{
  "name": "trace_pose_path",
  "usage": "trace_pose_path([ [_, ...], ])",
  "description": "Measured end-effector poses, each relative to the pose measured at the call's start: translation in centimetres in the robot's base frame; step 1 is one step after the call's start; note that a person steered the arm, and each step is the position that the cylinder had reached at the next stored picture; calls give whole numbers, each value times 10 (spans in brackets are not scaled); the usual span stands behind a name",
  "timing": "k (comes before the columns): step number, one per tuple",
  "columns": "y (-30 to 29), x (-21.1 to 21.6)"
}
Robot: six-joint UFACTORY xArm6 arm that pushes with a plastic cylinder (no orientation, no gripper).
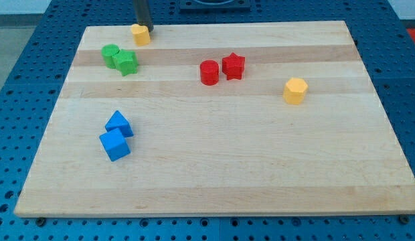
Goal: Push red circle towards the top centre of the board
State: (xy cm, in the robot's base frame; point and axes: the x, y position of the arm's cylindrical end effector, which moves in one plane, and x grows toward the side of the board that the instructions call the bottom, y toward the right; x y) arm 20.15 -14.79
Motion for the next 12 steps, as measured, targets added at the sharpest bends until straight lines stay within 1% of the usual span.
trace_pose_path([
  [1, 22, 22],
  [2, 26, 22],
  [3, 57, 59],
  [4, 116, 95],
  [5, 191, 98],
  [6, 229, 139],
  [7, 205, 142],
  [8, 167, 168],
  [9, 140, 178],
  [10, 113, 166],
  [12, 134, 84],
])
